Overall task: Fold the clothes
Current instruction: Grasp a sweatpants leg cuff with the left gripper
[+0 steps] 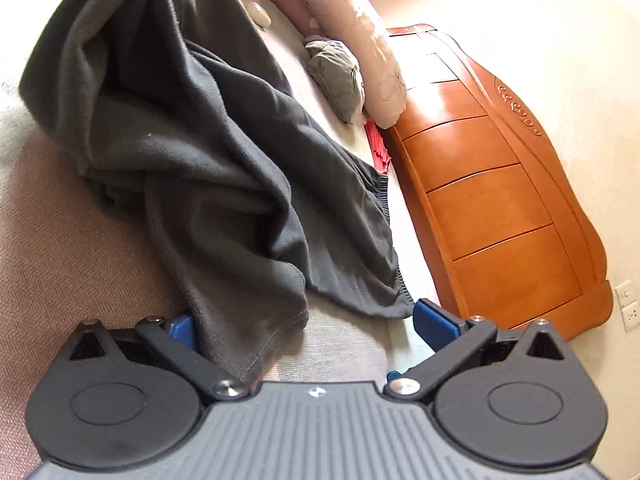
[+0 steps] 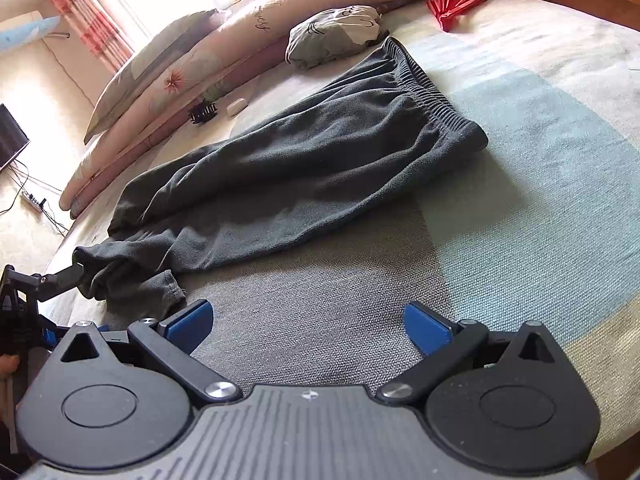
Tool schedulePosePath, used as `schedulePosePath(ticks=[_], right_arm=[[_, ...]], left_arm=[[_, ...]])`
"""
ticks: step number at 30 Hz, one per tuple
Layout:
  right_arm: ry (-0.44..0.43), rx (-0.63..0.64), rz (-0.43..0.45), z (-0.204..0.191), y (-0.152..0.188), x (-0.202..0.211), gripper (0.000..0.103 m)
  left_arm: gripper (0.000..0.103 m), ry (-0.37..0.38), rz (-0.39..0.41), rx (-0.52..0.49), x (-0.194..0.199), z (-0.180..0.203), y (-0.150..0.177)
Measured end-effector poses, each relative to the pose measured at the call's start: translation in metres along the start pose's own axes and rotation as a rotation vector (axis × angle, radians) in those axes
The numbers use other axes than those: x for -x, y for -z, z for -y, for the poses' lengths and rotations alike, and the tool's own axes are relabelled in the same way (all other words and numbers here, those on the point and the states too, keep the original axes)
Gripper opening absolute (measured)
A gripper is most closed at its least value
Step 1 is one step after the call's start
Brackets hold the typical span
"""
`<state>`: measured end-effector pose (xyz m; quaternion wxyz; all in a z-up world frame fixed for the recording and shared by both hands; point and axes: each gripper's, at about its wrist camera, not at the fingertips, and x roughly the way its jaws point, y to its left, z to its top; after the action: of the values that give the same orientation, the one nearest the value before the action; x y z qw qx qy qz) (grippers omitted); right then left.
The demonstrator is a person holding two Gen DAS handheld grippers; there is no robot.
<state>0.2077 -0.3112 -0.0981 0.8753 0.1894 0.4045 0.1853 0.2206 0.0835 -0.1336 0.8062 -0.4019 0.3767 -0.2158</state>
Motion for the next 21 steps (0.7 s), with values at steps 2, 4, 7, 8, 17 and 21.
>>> schedulePosePath(ticks=[2,4,7,8,17,21], right_arm=[[-0.007,0.001,-0.015,-0.004,0.0,0.002,0.103],[-0.016,0.001,-0.031,-0.008,0.0,0.003,0.103],[-0.028,0.002,-0.055,-0.015,0.0,0.006,0.103],[-0.032,0.002,-0.063,-0.017,0.001,0.007,0.103],[-0.113,0.046,-0.107,-0.054,0.0,0.018,0.103],[-0.122,0.079,-0.103,-0.069,0.0,0.024,0.103]], left_arm=[[0.096,-0.022,0.017,-0.003,-0.004,0.001,-0.004],[0.088,-0.063,0.025,-0.022,-0.003,0.003,-0.002],[0.043,-0.078,0.026,-0.001,-0.004,-0.001,0.0],[0.03,-0.081,0.026,0.007,-0.004,-0.003,0.001],[0.008,-0.111,0.025,0.085,-0.006,-0.018,0.008],[0.003,-0.145,0.018,0.086,-0.003,-0.021,0.01]])
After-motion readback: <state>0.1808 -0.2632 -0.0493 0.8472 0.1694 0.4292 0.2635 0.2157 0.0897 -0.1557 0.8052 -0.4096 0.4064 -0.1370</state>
